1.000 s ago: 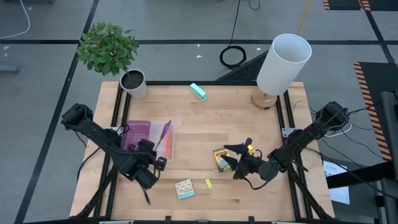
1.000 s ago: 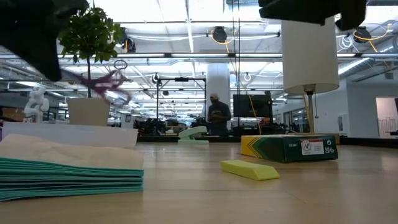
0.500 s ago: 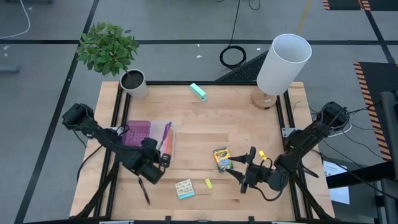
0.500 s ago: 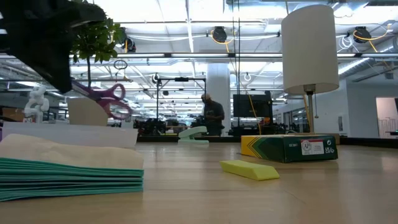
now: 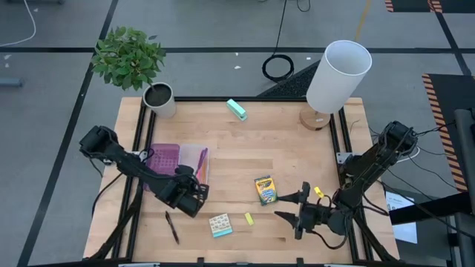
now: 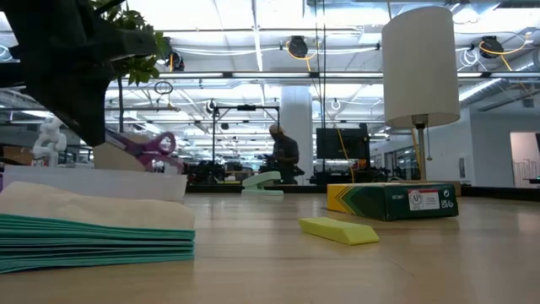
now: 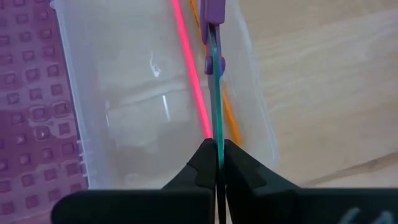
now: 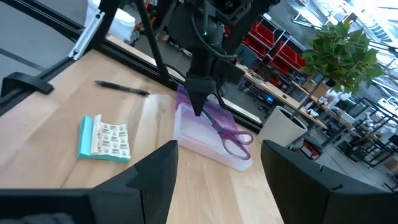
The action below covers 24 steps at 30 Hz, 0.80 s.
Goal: Pack school essentials
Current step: Put the violet scissor into the purple supply box
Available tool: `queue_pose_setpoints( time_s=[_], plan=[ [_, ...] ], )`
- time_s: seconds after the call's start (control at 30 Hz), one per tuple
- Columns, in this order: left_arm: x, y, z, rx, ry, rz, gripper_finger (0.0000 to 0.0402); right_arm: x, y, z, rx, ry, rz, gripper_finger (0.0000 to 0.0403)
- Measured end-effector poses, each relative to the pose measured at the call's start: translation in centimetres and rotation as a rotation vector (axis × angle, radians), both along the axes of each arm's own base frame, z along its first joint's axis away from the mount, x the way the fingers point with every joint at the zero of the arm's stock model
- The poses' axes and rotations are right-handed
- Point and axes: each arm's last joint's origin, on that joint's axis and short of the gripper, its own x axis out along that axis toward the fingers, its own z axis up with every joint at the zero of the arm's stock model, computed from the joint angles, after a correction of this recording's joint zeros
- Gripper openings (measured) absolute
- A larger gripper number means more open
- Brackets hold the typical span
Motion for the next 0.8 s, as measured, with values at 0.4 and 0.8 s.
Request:
queue_pose_setpoints(
  time_s=[0.4,0.8],
  plan=[
    [0.2,0.5,-0.4,-0.020,0.027,-0.006,0.0008,0.0,0.0,0.0,0.006,-0.003,-0.004,0.0224],
    [0.3,1.2,-0.8,-0.018,0.037,-0.002,0.0047,0.0,0.0,0.0,-0.012,0.000,-0.003,0.0224]
  ],
)
